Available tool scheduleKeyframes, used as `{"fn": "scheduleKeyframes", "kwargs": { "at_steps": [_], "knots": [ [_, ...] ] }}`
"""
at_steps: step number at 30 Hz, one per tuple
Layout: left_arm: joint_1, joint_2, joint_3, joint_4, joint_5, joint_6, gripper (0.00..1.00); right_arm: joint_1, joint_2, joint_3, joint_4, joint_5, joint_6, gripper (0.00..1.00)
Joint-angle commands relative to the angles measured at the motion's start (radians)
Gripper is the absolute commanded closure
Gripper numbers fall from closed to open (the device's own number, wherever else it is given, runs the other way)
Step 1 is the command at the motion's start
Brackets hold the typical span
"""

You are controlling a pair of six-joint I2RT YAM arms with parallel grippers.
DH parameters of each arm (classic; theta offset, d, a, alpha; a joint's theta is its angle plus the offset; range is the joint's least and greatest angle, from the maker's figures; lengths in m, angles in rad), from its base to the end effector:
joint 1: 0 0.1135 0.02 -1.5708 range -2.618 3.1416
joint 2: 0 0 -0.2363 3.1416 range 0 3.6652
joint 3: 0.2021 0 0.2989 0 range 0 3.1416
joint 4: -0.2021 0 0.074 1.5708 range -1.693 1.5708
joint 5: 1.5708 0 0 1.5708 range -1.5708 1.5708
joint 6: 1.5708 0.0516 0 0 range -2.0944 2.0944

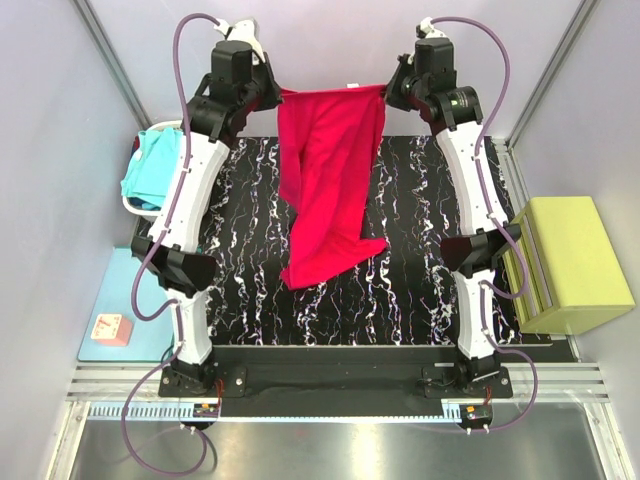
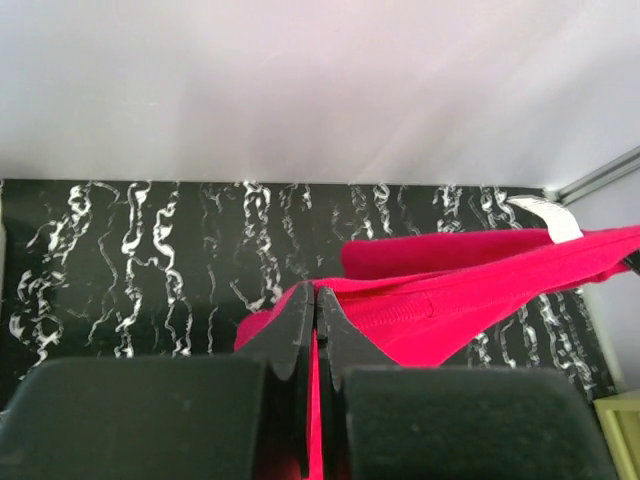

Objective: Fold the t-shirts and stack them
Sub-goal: Flatten out the tshirt

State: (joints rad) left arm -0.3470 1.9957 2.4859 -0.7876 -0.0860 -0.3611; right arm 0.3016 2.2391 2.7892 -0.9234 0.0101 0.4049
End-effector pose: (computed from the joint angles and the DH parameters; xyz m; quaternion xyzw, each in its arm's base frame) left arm 0.4411 -0.1548 0.4828 -0.0312 0.8031 -0.1735 0.5691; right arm 0.4791 0.1485 0.4574 0.0455 0.8248 0.1911 0.5302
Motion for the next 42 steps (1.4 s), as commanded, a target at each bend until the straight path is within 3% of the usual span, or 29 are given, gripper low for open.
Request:
{"fn": "scheduleKeyframes", "kwargs": {
  "at_steps": [1,11,23,29,32,42],
  "knots": [
    [0.016,-0.066,0.117,0.067,-0.004,-0.013,1.00,0.028,-0.081,0.084,0.078,0.125,-0.049,1.00],
    [-0.023,-0.184,0.096,0.064,-0.052,0.057,1.00,0.080,-0.177,0.038,0.067,0.163,-0.080,1.00],
    [-0.064,-0.233,-0.085,-0.005,-0.121,0.103,1.00,0.068,-0.200,-0.124,0.026,0.174,-0.077,1.00],
    [-0.184,-0.327,-0.292,-0.016,-0.254,0.154,1.00,0.117,-0.326,-0.414,0.084,0.257,-0.104,1.00],
    [-0.195,-0.376,-0.370,-0.016,-0.235,0.128,1.00,0.143,-0.432,-0.600,0.178,0.277,-0.109,1.00],
    [-0.293,-0.604,-0.738,-0.021,-0.222,0.050,1.00,0.217,-0.706,-1.107,0.186,0.287,-0.045,1.00]
  ]
}}
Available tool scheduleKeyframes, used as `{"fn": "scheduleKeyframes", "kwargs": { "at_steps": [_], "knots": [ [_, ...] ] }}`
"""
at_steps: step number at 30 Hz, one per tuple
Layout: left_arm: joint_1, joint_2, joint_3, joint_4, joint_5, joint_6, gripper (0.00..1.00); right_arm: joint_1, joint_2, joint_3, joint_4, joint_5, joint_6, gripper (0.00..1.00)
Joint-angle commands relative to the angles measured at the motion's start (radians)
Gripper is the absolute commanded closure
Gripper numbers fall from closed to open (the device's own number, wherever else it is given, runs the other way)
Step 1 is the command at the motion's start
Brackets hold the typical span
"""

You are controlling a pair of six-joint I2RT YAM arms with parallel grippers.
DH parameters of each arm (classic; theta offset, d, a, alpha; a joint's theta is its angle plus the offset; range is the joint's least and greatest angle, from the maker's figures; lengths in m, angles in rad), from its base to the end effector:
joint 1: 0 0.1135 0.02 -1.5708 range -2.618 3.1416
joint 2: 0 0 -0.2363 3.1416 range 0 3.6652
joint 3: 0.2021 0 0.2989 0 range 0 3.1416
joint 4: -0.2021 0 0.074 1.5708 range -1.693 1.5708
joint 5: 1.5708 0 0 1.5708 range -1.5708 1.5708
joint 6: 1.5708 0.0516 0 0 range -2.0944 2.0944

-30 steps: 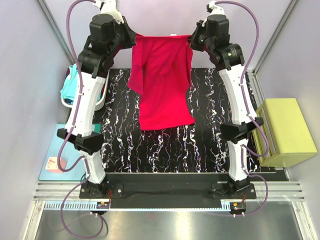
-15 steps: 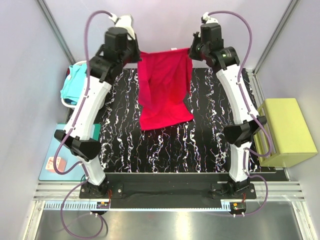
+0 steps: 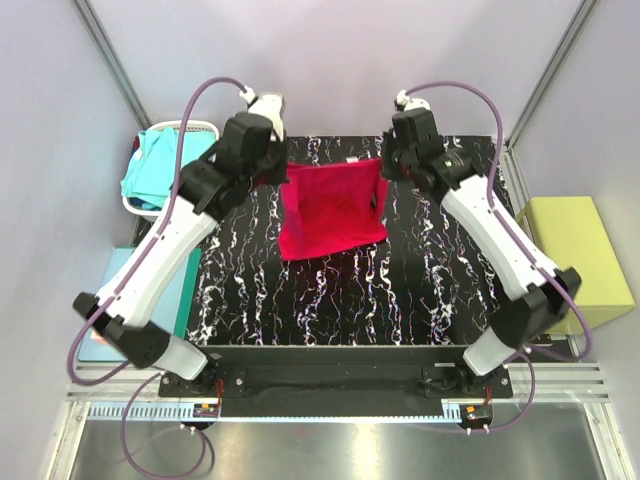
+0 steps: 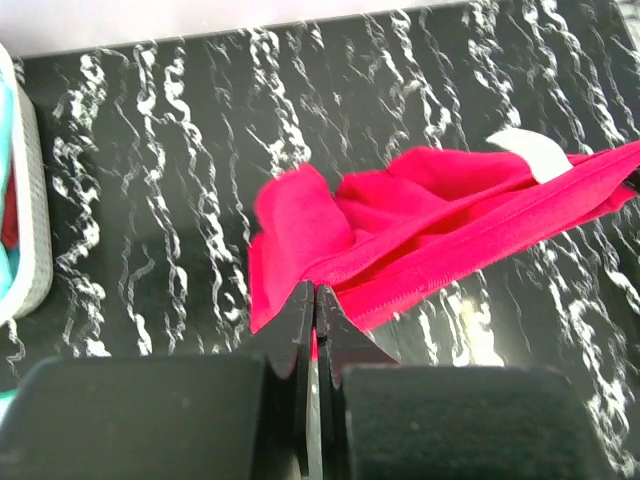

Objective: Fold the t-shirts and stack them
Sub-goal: Flatten out the tshirt

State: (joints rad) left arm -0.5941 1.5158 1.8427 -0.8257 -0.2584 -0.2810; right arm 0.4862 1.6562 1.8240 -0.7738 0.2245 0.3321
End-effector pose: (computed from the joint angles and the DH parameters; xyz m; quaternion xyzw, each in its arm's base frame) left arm 0.3172 -0.1983 0.4410 0.0679 0.8524 -0.1143 0.5057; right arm 0.3776 0.1866 0.3862 -0.0159 0.8817 0.0923 0.4624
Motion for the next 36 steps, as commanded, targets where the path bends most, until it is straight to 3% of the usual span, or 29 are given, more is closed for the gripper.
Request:
{"fn": "scheduleKeyframes", "kwargs": {
  "at_steps": [1,11,16,27,36],
  "knots": [
    [-0.080,-0.161,-0.123,0.016,-0.056,-0.053,1.00,0.049,-0.157,-0.169,0.027,0.066,0.050,1.00],
    [-0.236,-0.290,-0.517,-0.020,-0.024,-0.236,1.00,0.178,-0.328,-0.566,-0.027,0.029,0.197,1.00],
    [-0.288,-0.332,-0.654,-0.021,0.017,-0.319,1.00,0.204,-0.395,-0.684,-0.051,-0.023,0.263,1.00],
    [-0.478,-0.292,-0.774,-0.024,0.139,-0.452,1.00,0.342,-0.441,-0.873,-0.136,-0.145,0.413,1.00],
    [-0.587,-0.203,-0.807,-0.033,0.231,-0.465,1.00,0.364,-0.392,-0.902,-0.237,-0.249,0.397,1.00]
  ]
}}
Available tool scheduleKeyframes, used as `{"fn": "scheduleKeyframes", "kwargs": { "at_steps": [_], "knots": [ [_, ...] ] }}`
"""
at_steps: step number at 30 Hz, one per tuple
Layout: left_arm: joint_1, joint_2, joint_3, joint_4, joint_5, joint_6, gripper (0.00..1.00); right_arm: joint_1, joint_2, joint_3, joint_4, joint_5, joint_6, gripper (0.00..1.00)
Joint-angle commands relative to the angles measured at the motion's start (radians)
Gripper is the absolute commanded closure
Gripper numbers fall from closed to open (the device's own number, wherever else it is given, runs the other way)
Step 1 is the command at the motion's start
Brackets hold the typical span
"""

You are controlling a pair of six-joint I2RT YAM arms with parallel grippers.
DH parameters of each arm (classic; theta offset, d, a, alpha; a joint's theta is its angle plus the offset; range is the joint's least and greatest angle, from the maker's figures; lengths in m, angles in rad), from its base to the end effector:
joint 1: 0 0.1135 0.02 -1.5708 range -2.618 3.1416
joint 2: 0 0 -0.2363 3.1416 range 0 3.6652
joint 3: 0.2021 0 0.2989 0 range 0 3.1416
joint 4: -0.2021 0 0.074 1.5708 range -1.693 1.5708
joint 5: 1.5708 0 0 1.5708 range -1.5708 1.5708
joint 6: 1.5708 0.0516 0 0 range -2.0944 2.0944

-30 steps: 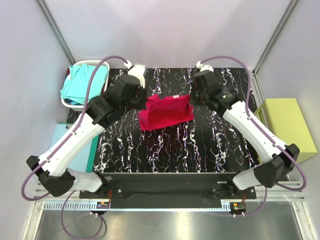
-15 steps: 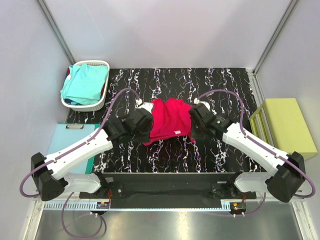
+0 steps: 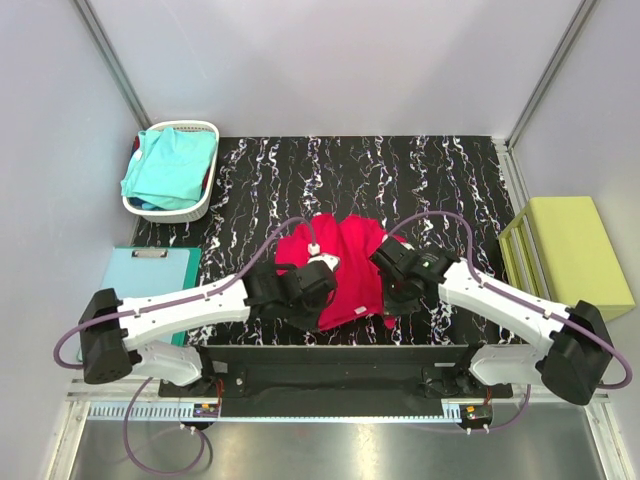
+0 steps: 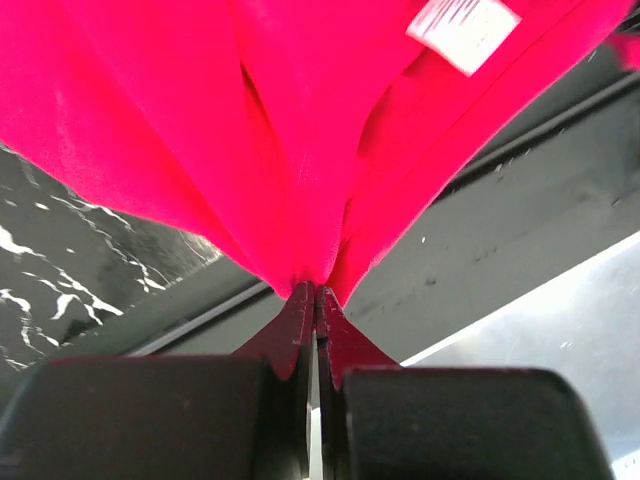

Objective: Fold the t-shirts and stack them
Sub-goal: Flatten out the tshirt

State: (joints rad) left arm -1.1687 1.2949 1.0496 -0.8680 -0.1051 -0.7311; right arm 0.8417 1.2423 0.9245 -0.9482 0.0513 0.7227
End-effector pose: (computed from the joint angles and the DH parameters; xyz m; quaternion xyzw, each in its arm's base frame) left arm 0.1261 -0.2828 0.2155 0.1995 0.9520 -0.1544 0.1733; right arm 0.1874 0.2058 0.1829 -0.0549 0.9866 0.0890 0.1255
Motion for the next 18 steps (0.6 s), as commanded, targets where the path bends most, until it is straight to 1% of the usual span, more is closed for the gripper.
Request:
{"fn": "scheduleKeyframes", "kwargs": {
  "at_steps": [1,5,6,7,8,9,10,11,12,13,14,15,16,18],
  "knots": [
    [-0.013,0.021,-0.028,0.009,0.087,-0.014,1.00,0.008,0.028,-0.007,-0.070,-0.085,0.003,1.00],
    [-0.014,0.041,-0.040,0.009,0.094,-0.001,1.00,0.008,0.046,-0.015,-0.080,-0.085,-0.009,1.00],
    [-0.016,0.044,-0.037,0.011,0.082,0.001,0.98,0.008,0.046,-0.009,-0.080,-0.081,-0.022,1.00],
    [-0.016,0.043,-0.030,0.011,0.071,0.004,0.92,0.008,0.045,0.011,-0.077,-0.073,-0.023,0.96],
    [-0.016,0.044,-0.020,0.004,0.055,0.006,0.81,0.008,0.033,0.026,-0.075,-0.058,-0.026,0.87],
    [-0.016,0.035,0.004,0.003,0.021,0.004,0.68,0.008,0.025,0.045,-0.072,-0.027,-0.032,0.78],
    [-0.016,0.032,0.021,0.001,0.001,0.009,0.61,0.008,0.019,0.091,-0.069,-0.007,-0.037,0.65],
    [-0.016,0.029,0.042,-0.006,-0.020,0.013,0.54,0.010,0.008,0.117,-0.067,0.040,-0.039,0.57],
    [-0.016,0.026,0.085,-0.014,-0.065,0.025,0.39,0.008,0.005,0.144,-0.064,0.056,-0.048,0.52],
    [-0.014,0.026,0.107,-0.022,-0.085,0.035,0.33,0.008,0.011,0.205,-0.069,0.071,-0.055,0.42],
    [-0.013,0.032,0.130,-0.038,-0.105,0.044,0.29,0.008,0.023,0.238,-0.073,0.094,-0.074,0.38],
    [-0.009,0.037,0.173,-0.046,-0.140,0.064,0.23,0.010,0.032,0.269,-0.077,0.110,-0.081,0.36],
    [-0.003,0.040,0.187,-0.046,-0.151,0.074,0.21,0.008,0.051,0.316,-0.077,0.136,-0.089,0.33],
    [0.030,0.059,0.222,-0.042,-0.165,0.110,0.20,0.007,0.069,0.344,-0.066,0.157,-0.112,0.32]
  ]
}}
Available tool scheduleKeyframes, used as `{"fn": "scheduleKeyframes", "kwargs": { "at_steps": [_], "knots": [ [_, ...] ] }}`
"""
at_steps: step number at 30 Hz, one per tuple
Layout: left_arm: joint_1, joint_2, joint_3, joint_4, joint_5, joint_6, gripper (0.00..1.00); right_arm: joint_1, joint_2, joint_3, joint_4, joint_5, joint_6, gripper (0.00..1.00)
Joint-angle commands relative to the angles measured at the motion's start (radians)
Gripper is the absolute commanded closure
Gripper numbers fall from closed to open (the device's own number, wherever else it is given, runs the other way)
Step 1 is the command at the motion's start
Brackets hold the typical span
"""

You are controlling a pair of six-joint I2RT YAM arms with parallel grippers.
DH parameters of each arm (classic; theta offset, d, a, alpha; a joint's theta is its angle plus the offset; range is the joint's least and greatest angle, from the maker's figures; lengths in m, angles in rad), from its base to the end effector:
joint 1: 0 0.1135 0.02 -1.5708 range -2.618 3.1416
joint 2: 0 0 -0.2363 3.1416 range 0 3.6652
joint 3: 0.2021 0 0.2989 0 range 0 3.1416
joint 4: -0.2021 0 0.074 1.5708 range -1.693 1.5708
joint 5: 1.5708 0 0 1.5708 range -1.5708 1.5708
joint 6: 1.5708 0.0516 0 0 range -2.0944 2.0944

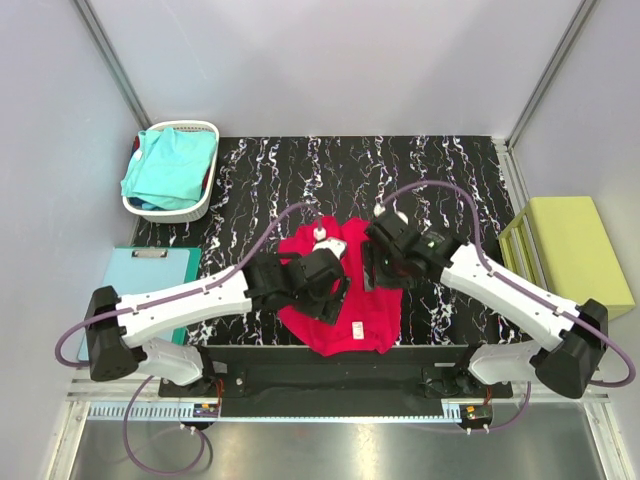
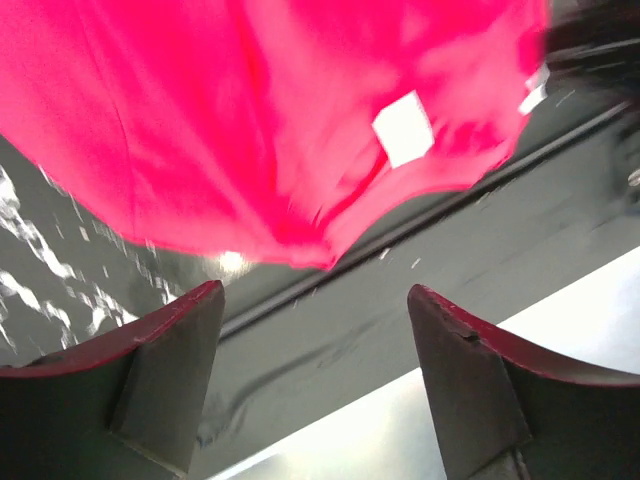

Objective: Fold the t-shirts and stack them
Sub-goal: Flatten out the tshirt

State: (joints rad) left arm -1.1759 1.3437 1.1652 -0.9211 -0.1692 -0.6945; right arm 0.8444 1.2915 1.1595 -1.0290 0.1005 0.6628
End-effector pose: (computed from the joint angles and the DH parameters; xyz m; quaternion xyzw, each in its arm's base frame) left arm 0.1320 -0.2941 0.2395 0.2118 0.9457 -0.1384 0.2042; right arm 0.2051 0.2230 0.2466 -0.0785 0.9747 0.1032 0.1818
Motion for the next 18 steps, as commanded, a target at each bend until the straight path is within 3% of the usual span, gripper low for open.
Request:
{"fn": "scheduleKeyframes", "kwargs": {
  "at_steps": [1,8,18],
  "knots": [
    [0.053,0.020,0.111,0.017,-0.102,0.088,0.20,0.004,0.031,0.123,0.033,0.122,-0.057,0.32],
    [0.286,0.098,0.057,0.200,-0.029,0.162,0.25,-0.073,0.152,0.088,0.190,0.049,-0.075,0.38],
    [0.403,0.368,0.209,0.242,0.022,0.268,0.29,-0.182,0.325,0.115,0.276,-0.001,-0.127,0.41]
  ]
}}
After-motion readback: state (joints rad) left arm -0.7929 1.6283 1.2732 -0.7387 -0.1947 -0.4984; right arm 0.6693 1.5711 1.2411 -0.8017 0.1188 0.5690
